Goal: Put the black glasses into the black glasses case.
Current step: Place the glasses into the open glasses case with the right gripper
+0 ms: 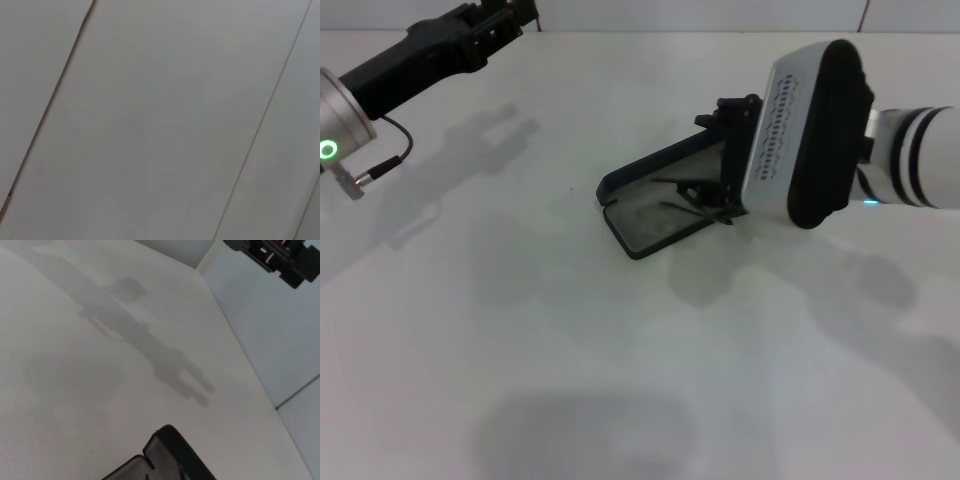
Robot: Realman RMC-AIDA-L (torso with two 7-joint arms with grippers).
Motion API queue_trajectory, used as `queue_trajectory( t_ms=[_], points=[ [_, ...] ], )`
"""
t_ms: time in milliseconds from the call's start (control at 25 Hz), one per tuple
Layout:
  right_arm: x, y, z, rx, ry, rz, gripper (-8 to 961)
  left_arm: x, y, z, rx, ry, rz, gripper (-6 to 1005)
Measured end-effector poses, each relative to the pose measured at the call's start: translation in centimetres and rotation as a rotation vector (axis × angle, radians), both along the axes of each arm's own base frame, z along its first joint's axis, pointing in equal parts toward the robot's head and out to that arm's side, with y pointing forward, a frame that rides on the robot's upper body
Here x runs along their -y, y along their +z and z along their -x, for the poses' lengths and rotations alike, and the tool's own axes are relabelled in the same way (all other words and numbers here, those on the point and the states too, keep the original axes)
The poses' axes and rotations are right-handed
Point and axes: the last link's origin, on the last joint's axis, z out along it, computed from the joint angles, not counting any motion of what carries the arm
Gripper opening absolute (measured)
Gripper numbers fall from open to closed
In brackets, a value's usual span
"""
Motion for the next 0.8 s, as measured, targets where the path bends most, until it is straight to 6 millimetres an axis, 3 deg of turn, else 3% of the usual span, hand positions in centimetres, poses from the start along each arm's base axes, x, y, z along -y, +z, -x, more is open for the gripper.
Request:
queue_trajectory(
  t_ms=[280, 800],
  points=[
    [0.6, -1.3, 0.9, -0.002, 0.148, -0.058, 662, 0.0, 0.0, 0.0, -0.002, -0.001, 0.001, 533],
    [0.5, -2.8, 0.2, 0.100, 0.263, -0.077, 661, 0.0, -0.1, 0.0, -0.003, -0.002, 0.003, 533]
  ],
)
